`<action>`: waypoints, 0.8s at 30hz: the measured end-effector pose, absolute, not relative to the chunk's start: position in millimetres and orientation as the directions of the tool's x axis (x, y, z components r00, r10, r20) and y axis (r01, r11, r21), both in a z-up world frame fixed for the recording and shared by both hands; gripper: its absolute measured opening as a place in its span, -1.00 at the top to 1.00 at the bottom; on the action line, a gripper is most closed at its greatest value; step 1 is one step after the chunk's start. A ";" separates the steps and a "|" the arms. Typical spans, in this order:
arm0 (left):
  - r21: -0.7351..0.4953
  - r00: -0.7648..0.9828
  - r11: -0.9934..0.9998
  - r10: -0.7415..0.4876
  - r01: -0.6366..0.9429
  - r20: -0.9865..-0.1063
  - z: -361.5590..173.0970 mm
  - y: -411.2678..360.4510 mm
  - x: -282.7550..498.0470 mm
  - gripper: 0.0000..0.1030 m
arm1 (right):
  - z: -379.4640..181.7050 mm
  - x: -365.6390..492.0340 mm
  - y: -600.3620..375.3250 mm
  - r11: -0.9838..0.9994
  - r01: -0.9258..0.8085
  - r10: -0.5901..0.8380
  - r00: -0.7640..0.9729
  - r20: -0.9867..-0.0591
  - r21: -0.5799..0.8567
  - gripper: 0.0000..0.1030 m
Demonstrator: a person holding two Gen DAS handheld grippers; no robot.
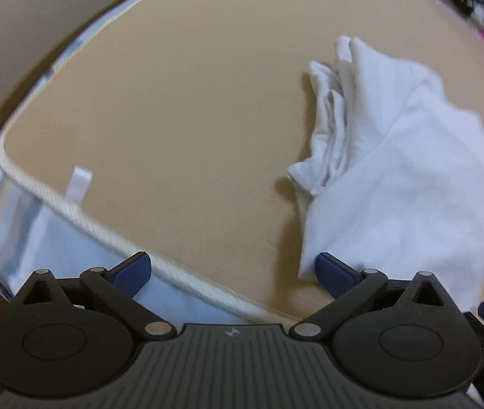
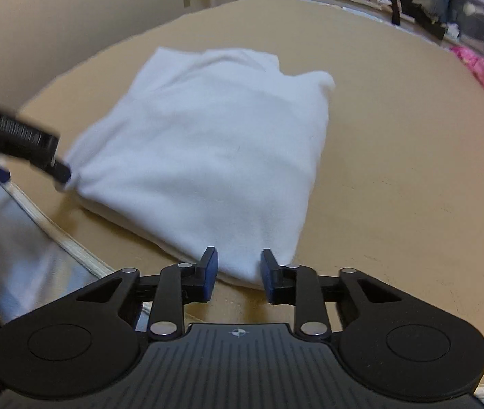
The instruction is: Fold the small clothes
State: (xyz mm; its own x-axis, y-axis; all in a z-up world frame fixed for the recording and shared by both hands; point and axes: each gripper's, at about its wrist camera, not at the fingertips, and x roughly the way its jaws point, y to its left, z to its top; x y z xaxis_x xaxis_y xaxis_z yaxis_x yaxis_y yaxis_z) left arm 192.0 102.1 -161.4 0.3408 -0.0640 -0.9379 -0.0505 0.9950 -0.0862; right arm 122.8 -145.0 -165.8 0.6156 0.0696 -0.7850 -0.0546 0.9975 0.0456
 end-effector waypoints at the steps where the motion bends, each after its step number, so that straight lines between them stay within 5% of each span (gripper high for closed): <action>1: -0.140 0.340 0.989 -0.112 -0.057 -0.934 -157.5 104.2 189.9 -0.99 | -156.7 124.2 -156.4 0.996 -0.042 0.089 0.621 -0.778 0.080 -0.20; 4: -0.290 0.348 0.955 -0.252 -0.061 -0.903 -149.4 102.1 185.2 -0.99 | -127.2 144.2 -190.5 0.978 0.005 0.155 0.659 -0.736 0.210 -0.68; 9: -0.361 0.315 0.924 -0.309 -0.122 -0.897 -163.2 83.5 201.1 -0.99 | -103.0 214.1 -252.9 0.906 0.078 0.271 0.650 -0.711 0.416 -0.81; 18: -0.498 0.281 0.810 -0.423 -0.309 -0.862 -201.2 95.7 221.1 -0.97 | -159.6 343.4 -304.7 0.760 0.277 0.377 0.548 -0.747 0.587 -0.82; 20: -0.546 0.324 0.770 -0.451 -0.329 -0.831 -201.5 103.4 224.1 -0.61 | -180.6 359.7 -303.7 0.732 0.316 0.403 0.514 -0.757 0.604 -0.82; 21: -0.557 0.333 0.761 -0.458 -0.332 -0.824 -201.7 107.2 225.5 -0.10 | -191.0 365.6 -302.2 0.730 0.340 0.398 0.493 -0.773 0.593 -0.83; 23: -0.551 0.306 0.761 -0.464 -0.342 -0.831 -207.2 109.7 231.2 0.10 | -202.1 370.7 -295.9 0.731 0.346 0.398 0.484 -0.779 0.589 -0.92; 24: -0.553 0.302 0.756 -0.468 -0.349 -0.831 -209.5 110.4 232.5 0.21 | -201.2 371.0 -290.8 0.742 0.305 0.413 0.494 -0.765 0.597 -0.78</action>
State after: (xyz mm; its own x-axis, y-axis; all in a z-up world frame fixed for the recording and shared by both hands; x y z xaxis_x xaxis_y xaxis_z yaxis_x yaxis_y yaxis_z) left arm 232.5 110.4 -209.5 0.3016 -0.4680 -0.8307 -0.3494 0.7564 -0.5530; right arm 371.0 -290.8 -201.2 0.4940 0.4130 -0.7651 0.3050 0.7417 0.5973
